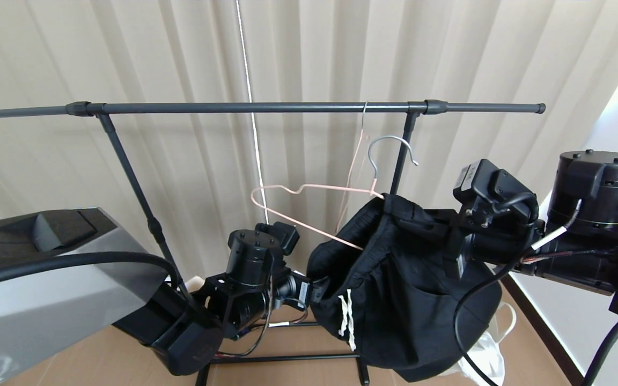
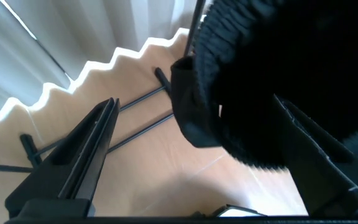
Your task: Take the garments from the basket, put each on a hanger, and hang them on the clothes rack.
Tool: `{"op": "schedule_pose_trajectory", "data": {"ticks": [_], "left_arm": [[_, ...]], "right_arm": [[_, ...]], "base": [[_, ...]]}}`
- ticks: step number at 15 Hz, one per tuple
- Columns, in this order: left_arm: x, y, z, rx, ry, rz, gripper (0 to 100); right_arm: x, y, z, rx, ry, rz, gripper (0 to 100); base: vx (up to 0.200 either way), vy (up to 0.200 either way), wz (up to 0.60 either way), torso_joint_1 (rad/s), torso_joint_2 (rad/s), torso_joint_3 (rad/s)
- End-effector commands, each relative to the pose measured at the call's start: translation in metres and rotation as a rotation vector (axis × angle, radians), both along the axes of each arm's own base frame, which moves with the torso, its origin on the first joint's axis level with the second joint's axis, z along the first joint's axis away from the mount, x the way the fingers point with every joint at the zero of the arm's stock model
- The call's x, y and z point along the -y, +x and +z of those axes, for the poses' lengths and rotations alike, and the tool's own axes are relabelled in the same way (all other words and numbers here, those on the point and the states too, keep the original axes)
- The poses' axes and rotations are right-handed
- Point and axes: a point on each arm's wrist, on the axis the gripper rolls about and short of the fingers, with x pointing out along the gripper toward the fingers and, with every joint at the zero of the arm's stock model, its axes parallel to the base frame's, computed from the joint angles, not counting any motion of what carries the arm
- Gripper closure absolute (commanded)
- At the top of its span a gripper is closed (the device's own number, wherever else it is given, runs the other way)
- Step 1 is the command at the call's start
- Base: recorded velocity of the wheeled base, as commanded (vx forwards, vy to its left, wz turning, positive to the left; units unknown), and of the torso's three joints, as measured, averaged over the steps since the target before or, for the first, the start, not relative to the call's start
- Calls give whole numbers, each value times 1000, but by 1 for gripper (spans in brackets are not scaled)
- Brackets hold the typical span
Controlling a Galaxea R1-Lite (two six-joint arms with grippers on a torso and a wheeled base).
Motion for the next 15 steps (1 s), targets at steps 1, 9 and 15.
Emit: {"op": "schedule_pose_trajectory", "data": {"ticks": [1, 9, 15], "left_arm": [[1, 1, -4, -6, 5, 2, 0], [-9, -19, 20, 40, 4, 40, 100], [-29, -31, 41, 84, 0, 110, 100]], "right_arm": [[1, -5, 4, 13, 5, 7, 100], [-2, 0, -8, -25, -13, 4, 100], [4, 18, -28, -75, -53, -34, 100]], "base": [[0, 0, 0, 0, 0, 0], [0, 0, 0, 0, 0, 0], [0, 0, 0, 0, 0, 0]]}}
